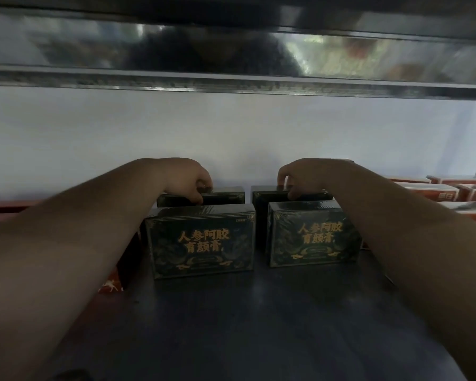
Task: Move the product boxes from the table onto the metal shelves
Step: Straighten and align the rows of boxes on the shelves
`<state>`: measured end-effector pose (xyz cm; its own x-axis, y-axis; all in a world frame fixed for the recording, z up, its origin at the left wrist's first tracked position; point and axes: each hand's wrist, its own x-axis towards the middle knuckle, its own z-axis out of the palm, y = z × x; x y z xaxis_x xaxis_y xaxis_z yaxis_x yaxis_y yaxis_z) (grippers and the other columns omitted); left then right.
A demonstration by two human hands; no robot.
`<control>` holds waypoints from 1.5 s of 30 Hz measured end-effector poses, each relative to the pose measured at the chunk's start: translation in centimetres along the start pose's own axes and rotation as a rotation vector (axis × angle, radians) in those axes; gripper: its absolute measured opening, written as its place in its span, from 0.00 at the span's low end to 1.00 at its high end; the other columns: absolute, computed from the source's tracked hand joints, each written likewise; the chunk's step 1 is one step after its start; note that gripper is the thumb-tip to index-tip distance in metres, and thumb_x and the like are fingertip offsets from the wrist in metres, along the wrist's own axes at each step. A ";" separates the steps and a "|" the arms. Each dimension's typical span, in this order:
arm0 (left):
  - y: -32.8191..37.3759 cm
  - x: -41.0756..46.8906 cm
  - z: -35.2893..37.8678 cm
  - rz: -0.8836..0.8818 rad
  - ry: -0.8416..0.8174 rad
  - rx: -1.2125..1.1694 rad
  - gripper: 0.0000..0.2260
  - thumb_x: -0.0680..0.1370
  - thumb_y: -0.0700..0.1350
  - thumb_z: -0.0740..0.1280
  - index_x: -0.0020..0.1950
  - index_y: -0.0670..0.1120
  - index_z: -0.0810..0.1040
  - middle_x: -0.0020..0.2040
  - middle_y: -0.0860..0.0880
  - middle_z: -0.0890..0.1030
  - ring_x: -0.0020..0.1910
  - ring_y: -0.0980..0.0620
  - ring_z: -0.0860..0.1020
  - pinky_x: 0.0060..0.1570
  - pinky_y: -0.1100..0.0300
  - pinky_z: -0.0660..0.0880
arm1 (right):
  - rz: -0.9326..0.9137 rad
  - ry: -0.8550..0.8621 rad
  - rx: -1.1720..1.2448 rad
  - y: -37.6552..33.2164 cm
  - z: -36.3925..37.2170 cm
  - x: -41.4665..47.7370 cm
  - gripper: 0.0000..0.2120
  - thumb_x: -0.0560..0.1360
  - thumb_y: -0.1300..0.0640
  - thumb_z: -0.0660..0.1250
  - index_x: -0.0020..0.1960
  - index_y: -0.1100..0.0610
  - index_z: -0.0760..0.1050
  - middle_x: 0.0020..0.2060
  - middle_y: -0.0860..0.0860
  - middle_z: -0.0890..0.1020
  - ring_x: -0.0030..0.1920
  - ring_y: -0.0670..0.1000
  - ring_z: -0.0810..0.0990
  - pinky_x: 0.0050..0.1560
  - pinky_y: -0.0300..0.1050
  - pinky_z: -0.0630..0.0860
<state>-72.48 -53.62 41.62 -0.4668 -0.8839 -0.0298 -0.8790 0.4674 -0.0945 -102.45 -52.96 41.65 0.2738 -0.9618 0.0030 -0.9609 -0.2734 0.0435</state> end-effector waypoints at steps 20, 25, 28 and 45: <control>0.4 -0.7 0.5 0.011 0.026 0.030 0.20 0.79 0.50 0.69 0.71 0.52 0.74 0.65 0.52 0.77 0.55 0.54 0.74 0.55 0.55 0.72 | -0.003 0.032 -0.015 0.1 0.7 -1.0 0.14 0.78 0.56 0.69 0.63 0.48 0.75 0.59 0.48 0.78 0.56 0.51 0.76 0.52 0.47 0.72; 0.6 -1.0 0.4 0.012 0.025 0.043 0.19 0.80 0.49 0.68 0.71 0.52 0.74 0.65 0.52 0.77 0.54 0.54 0.73 0.51 0.58 0.68 | -0.010 0.059 -0.025 0.1 1.0 -1.0 0.14 0.79 0.57 0.68 0.63 0.50 0.75 0.61 0.50 0.79 0.56 0.51 0.76 0.54 0.47 0.73; 0.7 -1.3 0.4 0.007 0.024 0.034 0.19 0.80 0.49 0.68 0.71 0.52 0.74 0.64 0.52 0.77 0.54 0.54 0.73 0.51 0.58 0.68 | -0.004 0.061 -0.023 0.0 1.0 -0.8 0.14 0.79 0.58 0.68 0.63 0.50 0.75 0.61 0.50 0.79 0.56 0.51 0.76 0.54 0.47 0.73; 3.5 -4.4 0.6 -0.073 0.413 -0.338 0.20 0.81 0.56 0.64 0.72 0.54 0.72 0.68 0.54 0.76 0.63 0.52 0.75 0.57 0.56 0.70 | -0.032 0.415 0.258 -2.3 1.9 -6.3 0.17 0.82 0.47 0.63 0.68 0.50 0.73 0.64 0.52 0.78 0.56 0.49 0.76 0.53 0.46 0.72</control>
<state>-73.42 -48.12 40.85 -0.3431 -0.8654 0.3651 -0.8611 0.4451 0.2459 -102.10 -46.27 39.62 0.2458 -0.8802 0.4060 -0.9163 -0.3476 -0.1988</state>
